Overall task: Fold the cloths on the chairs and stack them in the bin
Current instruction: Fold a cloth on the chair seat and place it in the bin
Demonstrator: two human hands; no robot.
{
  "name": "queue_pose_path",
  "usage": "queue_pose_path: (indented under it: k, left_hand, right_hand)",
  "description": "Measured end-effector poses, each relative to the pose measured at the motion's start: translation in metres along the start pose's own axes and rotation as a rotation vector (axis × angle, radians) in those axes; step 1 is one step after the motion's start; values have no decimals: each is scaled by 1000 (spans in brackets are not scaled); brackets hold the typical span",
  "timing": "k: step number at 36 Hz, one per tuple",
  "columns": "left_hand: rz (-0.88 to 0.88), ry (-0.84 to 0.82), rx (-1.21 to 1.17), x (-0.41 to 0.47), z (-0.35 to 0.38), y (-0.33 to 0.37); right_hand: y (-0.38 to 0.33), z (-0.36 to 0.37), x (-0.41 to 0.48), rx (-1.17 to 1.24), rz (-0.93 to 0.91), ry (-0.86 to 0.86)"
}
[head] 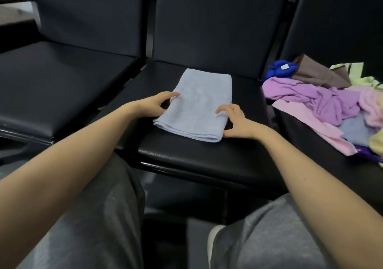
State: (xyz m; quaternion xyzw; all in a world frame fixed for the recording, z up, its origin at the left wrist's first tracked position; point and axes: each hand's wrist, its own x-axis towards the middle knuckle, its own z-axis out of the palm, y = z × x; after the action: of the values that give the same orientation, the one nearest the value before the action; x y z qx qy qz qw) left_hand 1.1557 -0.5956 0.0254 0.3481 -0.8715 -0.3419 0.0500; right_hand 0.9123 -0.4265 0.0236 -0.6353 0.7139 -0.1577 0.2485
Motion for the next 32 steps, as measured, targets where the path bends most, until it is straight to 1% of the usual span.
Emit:
queue_pose_path:
  k: [2, 5, 7, 9, 11, 13, 15, 16, 19, 21, 24, 26, 27, 28, 30, 32]
  left_hand:
    - [25, -61, 7, 0, 2, 0]
    - [28, -46, 89, 0, 3, 0]
    - [128, -5, 139, 0, 5, 1]
    - [245, 30, 141, 2, 6, 0]
    - [265, 20, 102, 0, 5, 1]
    - [273, 2, 2, -1, 4, 1]
    - [274, -14, -53, -3, 6, 3]
    - [281, -13, -68, -5, 6, 7]
    - [254, -80, -138, -12, 1, 14]
    - [207, -172, -125, -16, -5, 21]
    - [161, -326, -25, -21, -16, 25]
    - [136, -377, -32, -23, -20, 30]
    - [136, -345, -87, -22, -20, 33]
    - [138, -277, -171, -20, -18, 36]
    - [112, -46, -385, -13, -12, 43]
    - [13, 164, -555, -3, -5, 47]
  right_hand:
    - [-3, 3, 5, -56, -39, 42]
    - [-7, 2, 12, -72, -126, 131]
    - [-10, -3, 12, 42, -92, 144]
    - [-8, -8, 10, 60, -50, 139]
    - [-5, -10, 9, 57, -8, 163]
    - [-8, -15, 6, 156, 27, 184]
    - [-11, -20, 2, 288, 50, 151]
    - [-9, -22, 2, 310, 56, 127]
    - [-6, -29, -4, 423, 72, 3]
    - [-5, -35, -8, 577, 58, -111]
    - [-9, -45, -12, 804, 14, -289]
    - [-9, -49, -9, 884, 19, -264]
    - [-10, -49, -6, 917, 25, -230]
    - [-13, -48, -3, 961, 49, -164]
    - [-20, -44, 5, 1027, 74, 41]
    - [-18, -38, 16, 1097, 138, 240]
